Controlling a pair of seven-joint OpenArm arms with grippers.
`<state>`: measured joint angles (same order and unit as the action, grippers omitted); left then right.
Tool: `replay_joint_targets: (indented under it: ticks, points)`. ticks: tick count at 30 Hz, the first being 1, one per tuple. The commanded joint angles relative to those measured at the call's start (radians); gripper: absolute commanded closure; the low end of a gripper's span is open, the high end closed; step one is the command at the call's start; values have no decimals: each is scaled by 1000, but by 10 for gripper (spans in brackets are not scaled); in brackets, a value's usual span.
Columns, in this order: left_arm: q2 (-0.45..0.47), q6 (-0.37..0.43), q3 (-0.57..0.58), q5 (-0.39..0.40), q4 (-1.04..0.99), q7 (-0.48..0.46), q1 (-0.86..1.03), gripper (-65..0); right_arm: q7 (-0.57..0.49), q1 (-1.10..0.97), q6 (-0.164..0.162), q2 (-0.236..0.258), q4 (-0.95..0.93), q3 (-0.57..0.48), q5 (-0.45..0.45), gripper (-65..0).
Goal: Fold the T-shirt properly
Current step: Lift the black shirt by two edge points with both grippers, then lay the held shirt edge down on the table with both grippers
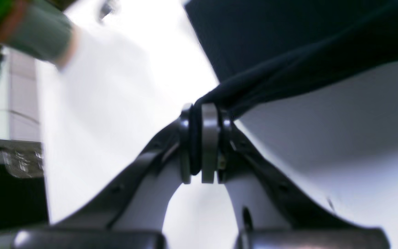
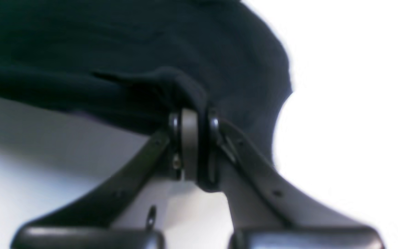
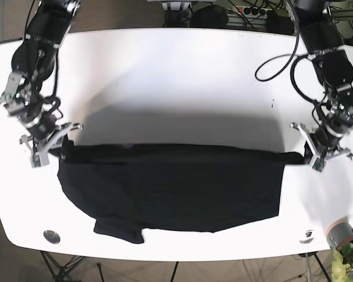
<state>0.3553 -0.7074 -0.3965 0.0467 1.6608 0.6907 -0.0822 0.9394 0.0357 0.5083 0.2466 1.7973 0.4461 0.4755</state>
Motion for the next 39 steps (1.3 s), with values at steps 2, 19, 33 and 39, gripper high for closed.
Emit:
replay_joint_targets:
  ticks: [2, 19, 33, 39]
  points:
    - [-2, 9, -37, -1, 60, -13, 51, 0, -20, -47, -1, 0, 25, 27, -2, -19]
    - [-22, 9, -180, -3, 170, -12, 333, 0, -23, -294, -1, -56, 98, 30, -1, -19]
    - [-32, 9, -212, -1, 170, -16, 379, 0, -24, -376, -1, -59, 94, 63, 73, -19]
    - [-28, 9, -161, -8, 106, -12, 272, 0, -24, -377, -1, -57, 77, 81, 93, -19]
